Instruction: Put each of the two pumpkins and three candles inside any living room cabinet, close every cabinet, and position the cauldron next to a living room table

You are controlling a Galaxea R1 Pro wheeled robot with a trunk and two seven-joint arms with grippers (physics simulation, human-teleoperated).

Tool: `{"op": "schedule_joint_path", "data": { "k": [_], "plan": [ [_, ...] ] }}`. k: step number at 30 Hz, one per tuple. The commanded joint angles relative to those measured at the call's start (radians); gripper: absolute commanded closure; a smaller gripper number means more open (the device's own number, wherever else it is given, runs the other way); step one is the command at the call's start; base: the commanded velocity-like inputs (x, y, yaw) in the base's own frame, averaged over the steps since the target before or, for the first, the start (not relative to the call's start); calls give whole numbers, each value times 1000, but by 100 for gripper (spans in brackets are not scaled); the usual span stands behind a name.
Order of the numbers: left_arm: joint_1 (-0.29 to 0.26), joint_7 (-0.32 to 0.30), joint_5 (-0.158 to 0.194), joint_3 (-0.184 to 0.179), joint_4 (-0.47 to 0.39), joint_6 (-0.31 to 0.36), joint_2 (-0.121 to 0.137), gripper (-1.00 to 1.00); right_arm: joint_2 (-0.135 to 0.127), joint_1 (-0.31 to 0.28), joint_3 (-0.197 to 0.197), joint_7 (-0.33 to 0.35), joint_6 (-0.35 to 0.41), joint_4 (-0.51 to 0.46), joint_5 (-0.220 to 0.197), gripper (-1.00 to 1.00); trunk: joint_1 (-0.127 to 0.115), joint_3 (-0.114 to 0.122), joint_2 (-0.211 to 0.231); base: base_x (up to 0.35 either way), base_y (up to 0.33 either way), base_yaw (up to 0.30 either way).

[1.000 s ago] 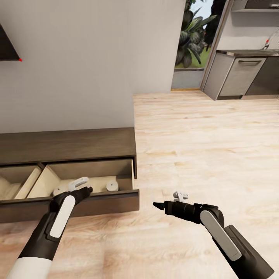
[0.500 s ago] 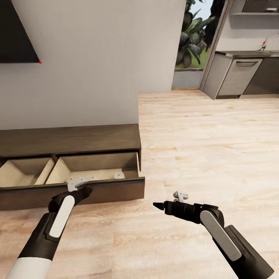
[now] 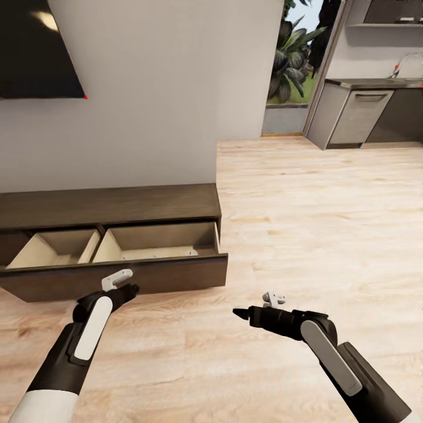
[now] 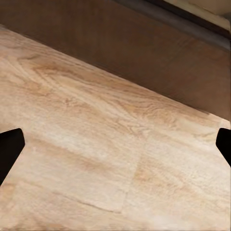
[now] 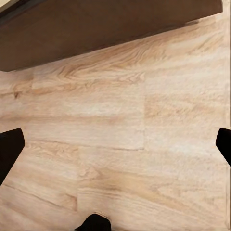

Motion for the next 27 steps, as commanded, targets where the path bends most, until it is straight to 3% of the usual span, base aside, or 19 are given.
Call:
{"op": "schedule_joint_path", "data": {
  "k": [1,3,4,5,7,8,9,11,12,13,16,20,27],
  "plan": [
    [-1,9,10,-1,-1,2,0,-100,0,-1,3,-20,-8,4,1,-100,-5,2,7,-265,39,0],
    [-1,9,10,-2,-1,2,0,-100,9,-1,8,-58,-40,34,50,-100,-12,9,21,-206,22,0],
    [-1,9,9,-3,0,2,0,-100,28,-1,13,-88,-63,64,91,-100,-16,12,28,-127,13,0],
    [-1,9,8,-4,0,2,0,-100,63,-2,17,-115,-83,95,131,-100,-20,15,35,-81,8,0],
    [-1,9,6,-5,0,2,0,-100,169,-3,22,-152,-112,145,206,-100,-28,21,49,-42,4,0],
    [-1,9,6,-5,0,2,0,-100,197,-4,23,-158,-119,155,225,-100,-31,24,56,-27,3,0],
    [-1,9,4,-5,1,2,1,-100,252,-5,24,-166,-137,178,272,-100,-35,28,63,-17,2,0],
    [-1,9,2,-6,2,2,0,-100,301,-6,25,-171,-163,202,327,-100,-43,34,77,-12,1,0],
    [-1,9,1,-7,3,2,0,-100,350,-10,27,-176,-217,240,408,-100,-47,37,84,-6,1,0],
    [-1,9,0,-9,3,2,0,-100,372,-13,31,-177,-257,266,452,-100,-51,40,91,-4,0,0],
    [-1,9,-3,-11,3,2,0,-100,394,-18,41,-178,-341,312,501,-100,-62,49,112,-2,0,0],
    [-1,10,-5,-20,9,0,0,-100,408,-23,52,-176,-433,359,529,-100,-77,62,140,0,0,0],
    [-1,11,-17,-104,75,-30,0,-100,411,-24,67,-174,-476,408,542,-100,-81,65,147,0,0,0]
  ]
}}
